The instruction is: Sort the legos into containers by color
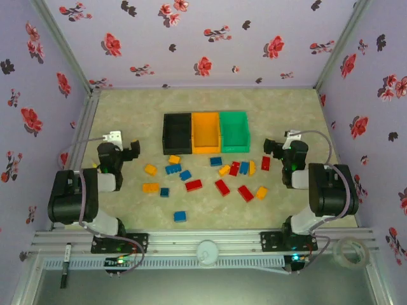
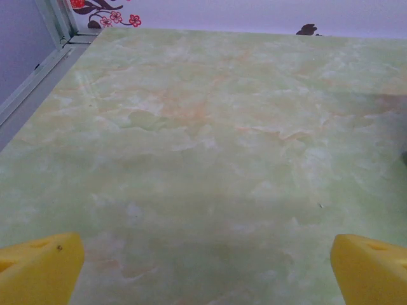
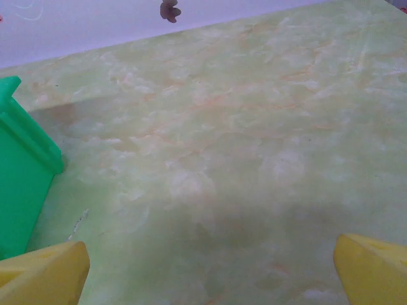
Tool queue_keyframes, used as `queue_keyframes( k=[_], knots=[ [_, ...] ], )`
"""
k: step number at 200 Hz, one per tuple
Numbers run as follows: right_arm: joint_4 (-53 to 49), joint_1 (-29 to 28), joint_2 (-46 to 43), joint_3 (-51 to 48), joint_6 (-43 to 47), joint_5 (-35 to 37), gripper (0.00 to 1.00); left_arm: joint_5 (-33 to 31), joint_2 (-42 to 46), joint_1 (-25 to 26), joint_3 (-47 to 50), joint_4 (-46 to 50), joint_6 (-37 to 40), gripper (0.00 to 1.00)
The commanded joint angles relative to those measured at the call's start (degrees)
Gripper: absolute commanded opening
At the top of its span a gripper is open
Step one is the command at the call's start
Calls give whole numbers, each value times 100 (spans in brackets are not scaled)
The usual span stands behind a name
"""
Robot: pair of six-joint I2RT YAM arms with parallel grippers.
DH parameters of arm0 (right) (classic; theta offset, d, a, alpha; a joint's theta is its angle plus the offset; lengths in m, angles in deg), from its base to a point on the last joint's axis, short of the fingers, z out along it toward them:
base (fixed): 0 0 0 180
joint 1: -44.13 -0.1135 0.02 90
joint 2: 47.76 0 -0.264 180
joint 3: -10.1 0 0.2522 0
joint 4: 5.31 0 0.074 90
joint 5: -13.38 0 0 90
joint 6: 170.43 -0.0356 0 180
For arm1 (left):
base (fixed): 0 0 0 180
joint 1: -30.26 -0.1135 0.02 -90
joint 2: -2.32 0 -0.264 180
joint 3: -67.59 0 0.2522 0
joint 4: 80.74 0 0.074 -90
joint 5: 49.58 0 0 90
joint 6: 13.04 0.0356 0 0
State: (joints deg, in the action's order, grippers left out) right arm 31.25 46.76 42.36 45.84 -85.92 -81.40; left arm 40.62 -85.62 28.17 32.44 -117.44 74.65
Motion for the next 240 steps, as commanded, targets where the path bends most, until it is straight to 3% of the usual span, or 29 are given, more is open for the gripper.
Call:
queue_keyframes(
  k=[1,202,216,240],
  knots=[
    [222,27,-25,-7,119,-41,99,-69,-46,24,-129,11,141,100],
    [260,27,-59,-9,74,63,99,-118,-34,32,-142,34,144,100],
    [-378,35,-513,110,-56,424,99,-533,208,125,-256,402,98,100],
    [-1604,18,-1769,322,-95,422,99,-1267,1099,325,-775,2091,81,100]
  ],
)
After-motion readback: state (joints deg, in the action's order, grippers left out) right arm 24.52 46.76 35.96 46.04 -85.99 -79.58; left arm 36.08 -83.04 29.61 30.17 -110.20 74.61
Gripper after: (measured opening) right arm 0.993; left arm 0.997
